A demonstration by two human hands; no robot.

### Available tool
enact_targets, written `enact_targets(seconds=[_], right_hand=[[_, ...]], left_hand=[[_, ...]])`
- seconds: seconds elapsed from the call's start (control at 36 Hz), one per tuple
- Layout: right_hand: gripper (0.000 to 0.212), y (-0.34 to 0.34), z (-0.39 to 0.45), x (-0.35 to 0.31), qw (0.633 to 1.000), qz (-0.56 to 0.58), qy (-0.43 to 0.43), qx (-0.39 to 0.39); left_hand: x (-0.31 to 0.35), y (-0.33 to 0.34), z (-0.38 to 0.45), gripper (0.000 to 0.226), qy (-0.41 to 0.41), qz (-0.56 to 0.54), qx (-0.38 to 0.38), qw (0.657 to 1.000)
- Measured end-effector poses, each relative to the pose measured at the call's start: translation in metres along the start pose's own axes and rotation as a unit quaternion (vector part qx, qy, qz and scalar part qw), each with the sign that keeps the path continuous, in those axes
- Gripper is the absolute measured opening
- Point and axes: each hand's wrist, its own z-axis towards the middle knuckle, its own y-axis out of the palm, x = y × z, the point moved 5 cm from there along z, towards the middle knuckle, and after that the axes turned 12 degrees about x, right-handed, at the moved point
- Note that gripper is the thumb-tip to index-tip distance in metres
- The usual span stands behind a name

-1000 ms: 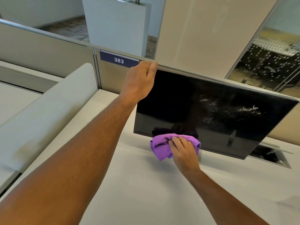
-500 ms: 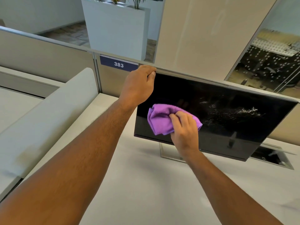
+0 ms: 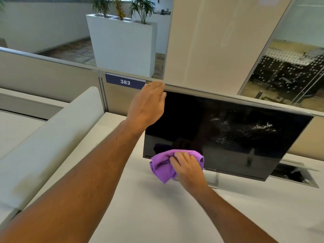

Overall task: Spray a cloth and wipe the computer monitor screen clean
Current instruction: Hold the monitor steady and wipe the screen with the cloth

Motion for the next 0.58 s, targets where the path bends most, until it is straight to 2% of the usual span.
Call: enact_targets(seconds=[0.06,0.17,0.25,0.31,0.39,0.47,0.53,0.58], right_hand=[[0.031,-0.023,0.012,0.017,0.996,-0.005,0.034,0.083],[0.031,-0.066,0.047,0.049,0.968,-0.024,0.136,0.208],[0.034,-0.077,0.066,0.057,0.948,-0.022,0.194,0.252],[0.033,-0.07,0.068,0.049,0.95,-0.024,0.178,0.256],[0.033,-0.04,0.054,0.024,0.977,-0.018,0.09,0.191],[0.04,-0.004,0.02,0.004,0.997,-0.006,0.024,0.073],[0.055,0.011,-0.007,-0.002,1.0,-0.001,0.027,-0.011],[0.064,0.016,-0.028,0.001,0.997,0.006,0.054,-0.052]], left_hand=[[0.0,0.004,0.0,0.043,0.001,0.007,-0.004,1.0],[0.003,0.005,0.002,0.042,-0.005,0.007,0.017,1.0],[0.007,0.004,0.002,0.039,-0.013,0.011,0.032,0.999],[0.008,0.003,0.003,0.038,-0.018,0.017,0.033,0.999],[0.011,0.001,0.004,0.038,-0.018,0.017,0.031,0.999],[0.012,-0.002,0.003,0.037,-0.019,0.006,0.035,0.999],[0.01,-0.002,0.001,0.036,-0.022,-0.002,0.042,0.999],[0.009,-0.002,-0.001,0.035,-0.025,-0.006,0.046,0.999]])
